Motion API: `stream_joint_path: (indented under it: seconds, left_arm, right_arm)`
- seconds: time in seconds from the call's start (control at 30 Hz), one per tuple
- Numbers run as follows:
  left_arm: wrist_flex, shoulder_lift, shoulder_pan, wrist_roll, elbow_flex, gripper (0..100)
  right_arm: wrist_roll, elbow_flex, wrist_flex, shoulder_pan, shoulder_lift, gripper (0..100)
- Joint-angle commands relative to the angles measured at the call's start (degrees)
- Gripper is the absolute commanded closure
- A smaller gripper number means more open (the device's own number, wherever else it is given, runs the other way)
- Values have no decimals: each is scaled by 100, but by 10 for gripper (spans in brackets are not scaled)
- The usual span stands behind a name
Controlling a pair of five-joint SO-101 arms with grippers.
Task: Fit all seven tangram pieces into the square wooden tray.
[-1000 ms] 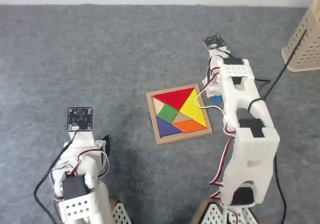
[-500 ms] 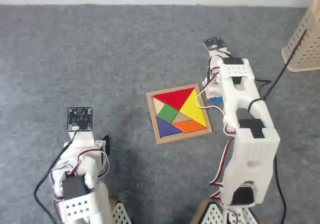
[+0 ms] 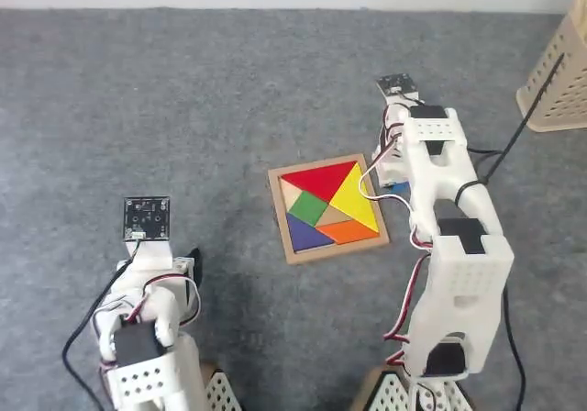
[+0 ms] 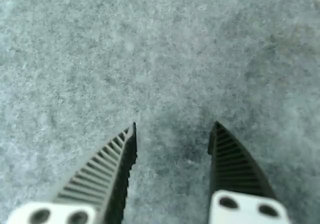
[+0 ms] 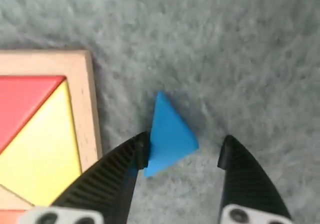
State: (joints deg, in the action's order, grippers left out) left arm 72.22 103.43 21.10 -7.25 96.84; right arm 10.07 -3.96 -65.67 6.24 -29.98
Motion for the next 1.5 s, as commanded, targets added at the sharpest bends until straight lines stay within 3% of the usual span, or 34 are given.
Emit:
stream_joint_path:
  seconds: [0.0, 0.3, 0.53, 1.0, 1.47]
  left_arm:
    - [18, 88, 26, 53, -22, 775]
    - [18, 88, 26, 53, -22, 775]
    - [18, 88, 26, 53, -22, 775]
    - [18, 88, 26, 53, -22, 775]
    - [18, 88, 26, 53, -22, 775]
  right_arm:
    - [281, -167, 136, 66, 154, 757]
    - [281, -132, 40, 75, 145, 758]
    - [299, -132, 92, 84, 145, 868]
    - [281, -123, 40, 119, 268, 872]
    - [44, 1345, 374, 1182, 2185, 872]
